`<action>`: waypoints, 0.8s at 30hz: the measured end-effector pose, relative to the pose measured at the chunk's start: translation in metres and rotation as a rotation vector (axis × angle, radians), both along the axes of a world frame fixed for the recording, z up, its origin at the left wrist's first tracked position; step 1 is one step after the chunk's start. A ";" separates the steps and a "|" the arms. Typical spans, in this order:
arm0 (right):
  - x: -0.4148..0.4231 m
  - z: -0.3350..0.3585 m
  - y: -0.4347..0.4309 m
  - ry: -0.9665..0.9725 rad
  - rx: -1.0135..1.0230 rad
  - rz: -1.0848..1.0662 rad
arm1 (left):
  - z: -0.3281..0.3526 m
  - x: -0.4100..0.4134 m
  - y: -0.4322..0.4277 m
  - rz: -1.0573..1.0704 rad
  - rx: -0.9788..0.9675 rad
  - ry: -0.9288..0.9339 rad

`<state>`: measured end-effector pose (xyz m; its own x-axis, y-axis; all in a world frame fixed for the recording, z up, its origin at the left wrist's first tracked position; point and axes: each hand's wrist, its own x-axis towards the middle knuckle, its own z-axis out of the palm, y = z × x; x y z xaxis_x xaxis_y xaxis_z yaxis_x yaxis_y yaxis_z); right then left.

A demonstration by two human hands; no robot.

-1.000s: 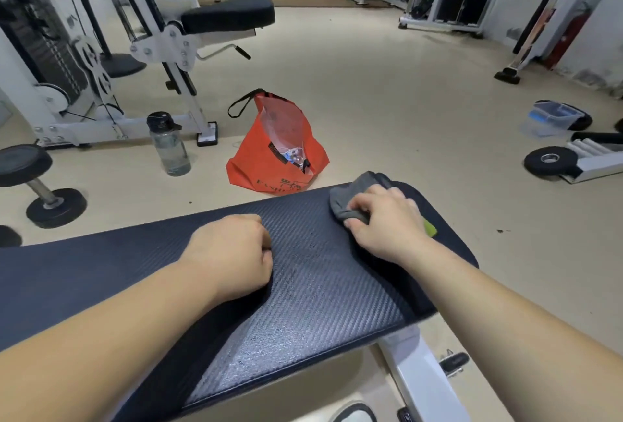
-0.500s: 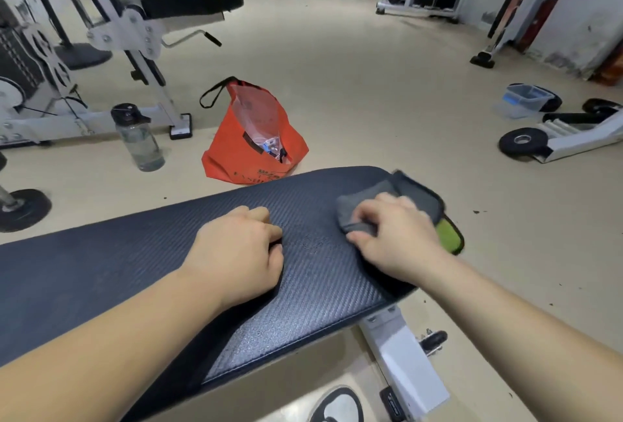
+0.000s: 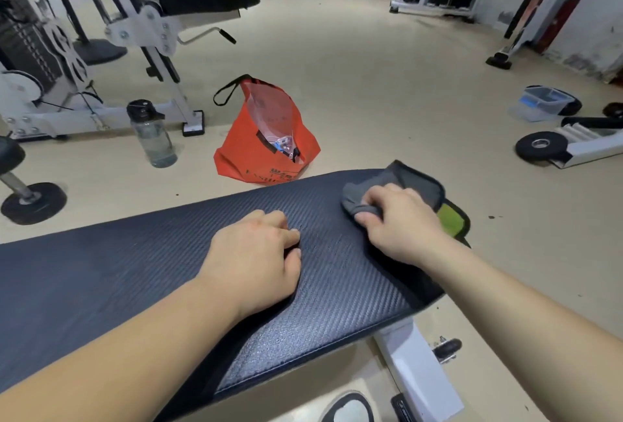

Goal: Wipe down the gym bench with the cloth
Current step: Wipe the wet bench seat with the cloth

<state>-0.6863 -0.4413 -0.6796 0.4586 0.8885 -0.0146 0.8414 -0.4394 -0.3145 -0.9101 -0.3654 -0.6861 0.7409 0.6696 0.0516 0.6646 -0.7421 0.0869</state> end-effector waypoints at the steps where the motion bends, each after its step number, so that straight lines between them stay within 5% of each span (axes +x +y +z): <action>1: -0.016 0.002 -0.005 0.032 -0.005 0.150 | 0.000 0.000 0.000 -0.001 0.001 -0.009; 3: -0.043 0.004 -0.018 0.099 -0.004 0.436 | -0.001 -0.002 0.001 -0.007 -0.002 -0.019; 5: -0.040 0.003 -0.021 0.103 0.019 0.497 | -0.002 -0.004 0.004 -0.006 -0.016 -0.026; 12: 0.043 -0.009 0.007 -0.010 0.084 -0.178 | 0.000 -0.003 0.006 0.008 -0.041 -0.016; 18: 0.017 -0.013 0.052 -0.033 0.073 -0.443 | -0.001 -0.002 0.006 -0.013 -0.023 -0.005; 21: -0.019 -0.010 0.074 0.011 0.070 -0.349 | 0.004 -0.011 0.016 -0.041 -0.178 -0.112; 24: -0.074 -0.001 0.082 0.068 0.060 0.005 | 0.010 -0.041 0.024 0.033 -0.202 -0.322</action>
<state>-0.7603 -0.3594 -0.6810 0.4538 0.8911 0.0079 0.8195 -0.4138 -0.3966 -0.9511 -0.3413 -0.6764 0.6865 0.7130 0.1426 0.6025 -0.6675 0.4375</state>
